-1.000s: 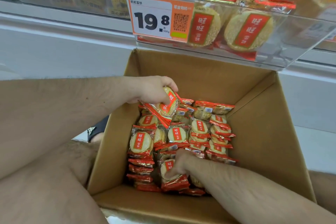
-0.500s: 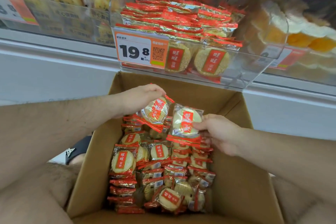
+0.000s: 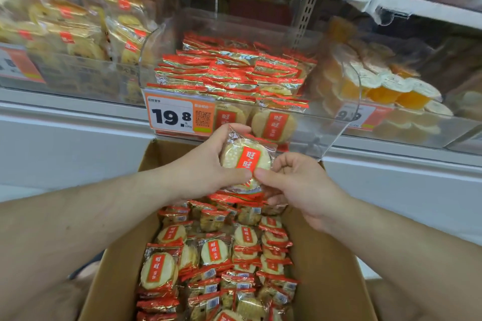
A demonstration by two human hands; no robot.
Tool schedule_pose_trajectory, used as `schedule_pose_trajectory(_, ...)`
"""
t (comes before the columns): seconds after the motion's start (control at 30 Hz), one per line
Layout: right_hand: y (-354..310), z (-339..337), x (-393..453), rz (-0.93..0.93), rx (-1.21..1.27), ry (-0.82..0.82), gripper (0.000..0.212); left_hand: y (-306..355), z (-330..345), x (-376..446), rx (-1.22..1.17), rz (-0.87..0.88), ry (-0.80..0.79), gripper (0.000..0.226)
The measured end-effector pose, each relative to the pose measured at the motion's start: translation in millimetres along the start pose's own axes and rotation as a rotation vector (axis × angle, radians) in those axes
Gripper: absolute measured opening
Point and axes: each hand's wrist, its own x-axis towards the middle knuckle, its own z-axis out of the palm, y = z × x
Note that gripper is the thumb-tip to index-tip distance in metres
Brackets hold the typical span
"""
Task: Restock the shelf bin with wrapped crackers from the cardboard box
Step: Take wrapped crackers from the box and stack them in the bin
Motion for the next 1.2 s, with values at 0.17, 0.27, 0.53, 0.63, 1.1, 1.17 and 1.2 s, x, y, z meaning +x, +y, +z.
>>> schedule_pose_trajectory(0.17,-18,-14,-11,-0.477,-0.549,0.385,0.049,28,1,-6,0.325,0.13,-0.087,0.092)
schedule_pose_trajectory(0.27,-26,-23,-13,-0.673,-0.566,0.305,0.052,43,3,-6,0.619,0.231,-0.107,0.102)
schedule_pose_trajectory(0.53,-35,-42,-18,-0.581,-0.622,-0.013,0.035,59,17,-1,0.695,0.327,-0.026,0.115)
schedule_pose_trajectory(0.63,-59,-58,-22,-0.478,-0.593,0.083,0.023,57,15,5,0.659,0.382,0.19,0.106)
schedule_pose_trajectory(1.1,-196,-73,50,-0.086,-1.169,0.364,0.026,28,2,38,1.175,0.55,0.55,0.058)
schedule_pose_trajectory(1.17,-199,-67,65,-0.047,-1.237,0.326,0.024,25,2,38,1.172,0.57,0.541,0.057)
schedule_pose_trajectory(1.2,-201,-66,70,-0.029,-1.269,0.306,0.024,25,1,38,1.165,0.579,0.535,0.056)
